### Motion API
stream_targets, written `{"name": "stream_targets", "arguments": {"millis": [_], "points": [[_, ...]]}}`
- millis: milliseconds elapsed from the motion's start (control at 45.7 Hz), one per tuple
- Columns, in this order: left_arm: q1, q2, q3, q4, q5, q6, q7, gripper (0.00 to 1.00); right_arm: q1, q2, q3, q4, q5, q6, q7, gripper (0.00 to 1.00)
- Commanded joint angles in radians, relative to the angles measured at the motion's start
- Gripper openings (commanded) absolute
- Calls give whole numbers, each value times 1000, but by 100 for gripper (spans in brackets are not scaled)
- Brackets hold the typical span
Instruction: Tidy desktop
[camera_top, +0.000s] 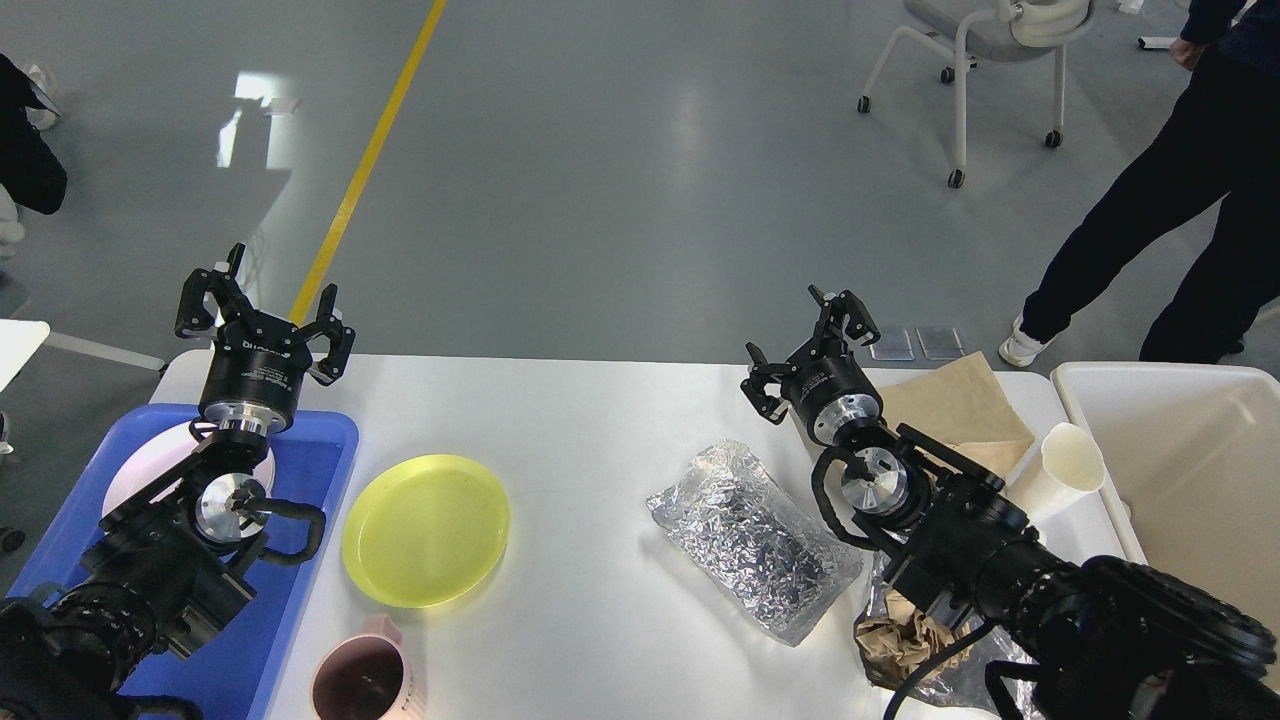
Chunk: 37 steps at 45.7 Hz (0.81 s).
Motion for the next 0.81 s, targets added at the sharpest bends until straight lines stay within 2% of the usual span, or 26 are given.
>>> {"name": "stream_targets", "arguments": {"millis": [0, 197, 437, 547, 678, 787], "points": [[-9, -6, 22, 0, 12, 26, 12, 97, 0, 0, 0, 0, 0, 0, 0, 100], [-18, 3, 37, 0, 15, 98, 14, 97, 0, 0, 0, 0, 0, 0, 0, 100], [-106, 64, 148, 2, 17, 288, 14, 97, 0, 0, -1, 0, 0, 0, 0, 100], [-178, 113, 279, 0, 20, 345, 15, 97, 0, 0, 0, 0, 0, 0, 0, 100], [-291, 107, 476, 0, 23, 351, 15, 97, 0, 0, 0, 0, 0, 0, 0, 100], [-406, 86, 749, 0, 29, 344, 17, 97, 0, 0, 0, 0, 0, 0, 0, 100]]}}
